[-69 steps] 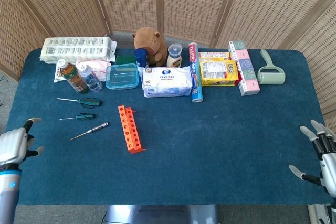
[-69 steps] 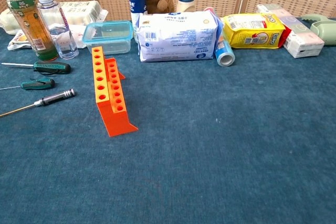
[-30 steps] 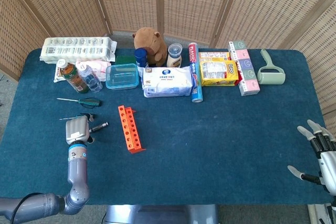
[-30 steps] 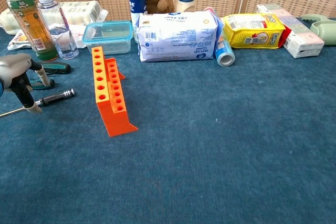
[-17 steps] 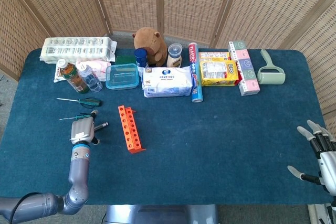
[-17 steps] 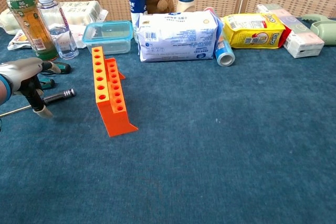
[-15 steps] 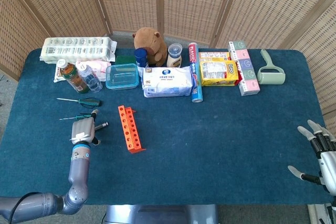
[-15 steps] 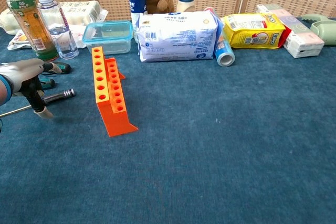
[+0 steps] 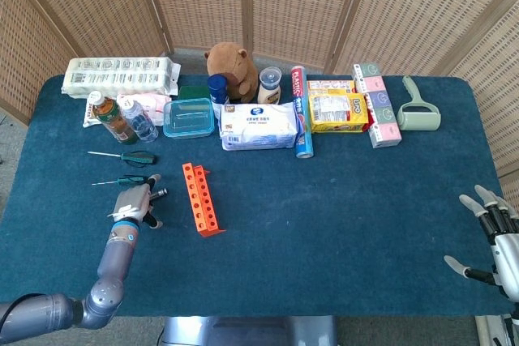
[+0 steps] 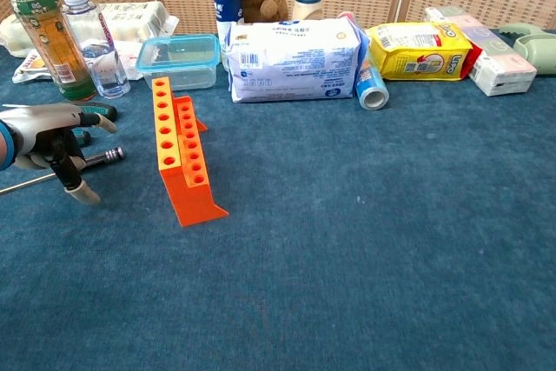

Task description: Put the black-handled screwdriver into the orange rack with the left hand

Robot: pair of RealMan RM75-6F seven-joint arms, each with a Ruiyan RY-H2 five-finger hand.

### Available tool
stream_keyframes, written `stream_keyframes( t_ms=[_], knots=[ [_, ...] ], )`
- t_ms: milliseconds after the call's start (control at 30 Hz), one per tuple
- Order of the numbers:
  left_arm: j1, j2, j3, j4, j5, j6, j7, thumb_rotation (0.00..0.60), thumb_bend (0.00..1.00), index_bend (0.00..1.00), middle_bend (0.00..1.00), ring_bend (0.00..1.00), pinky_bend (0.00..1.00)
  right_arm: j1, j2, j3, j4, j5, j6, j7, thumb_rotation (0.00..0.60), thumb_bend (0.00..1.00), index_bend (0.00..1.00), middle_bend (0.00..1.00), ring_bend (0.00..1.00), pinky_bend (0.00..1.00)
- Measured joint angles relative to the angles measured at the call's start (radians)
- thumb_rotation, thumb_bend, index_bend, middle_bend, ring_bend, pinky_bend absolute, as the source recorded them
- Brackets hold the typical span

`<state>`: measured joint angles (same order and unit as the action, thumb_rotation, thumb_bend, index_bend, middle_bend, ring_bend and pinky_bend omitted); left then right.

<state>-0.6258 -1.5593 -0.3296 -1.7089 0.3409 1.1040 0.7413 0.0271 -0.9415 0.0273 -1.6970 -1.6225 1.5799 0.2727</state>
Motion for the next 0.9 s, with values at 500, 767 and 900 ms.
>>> stream_keyframes(
  t_ms=[500,767,900],
  knots=[
    [-0.054,0.017,0.026,-0.028,-0.057,0.007,-0.021,0.599,0.00,0.19,1.00,1.00,1.00,0.001,-0.002,-0.001,0.000,-0.001,-0.002,-0.003,0.600,0.03,0.13,0.01,0.00,0.00],
    [-0.067,0.012,0.047,-0.017,-0.062,0.032,-0.030,0.600,0.00,0.19,1.00,1.00,1.00,0.001,0.001,0.000,0.000,0.001,-0.003,0.003,0.600,0.03,0.13,0.01,0.00,0.00],
    [-0.075,0.014,0.057,-0.011,-0.075,0.028,-0.031,0.599,0.00,0.19,1.00,1.00,1.00,0.000,0.001,-0.001,0.000,0.000,-0.002,0.003,0.600,0.03,0.13,0.01,0.00,0.00]
  ],
)
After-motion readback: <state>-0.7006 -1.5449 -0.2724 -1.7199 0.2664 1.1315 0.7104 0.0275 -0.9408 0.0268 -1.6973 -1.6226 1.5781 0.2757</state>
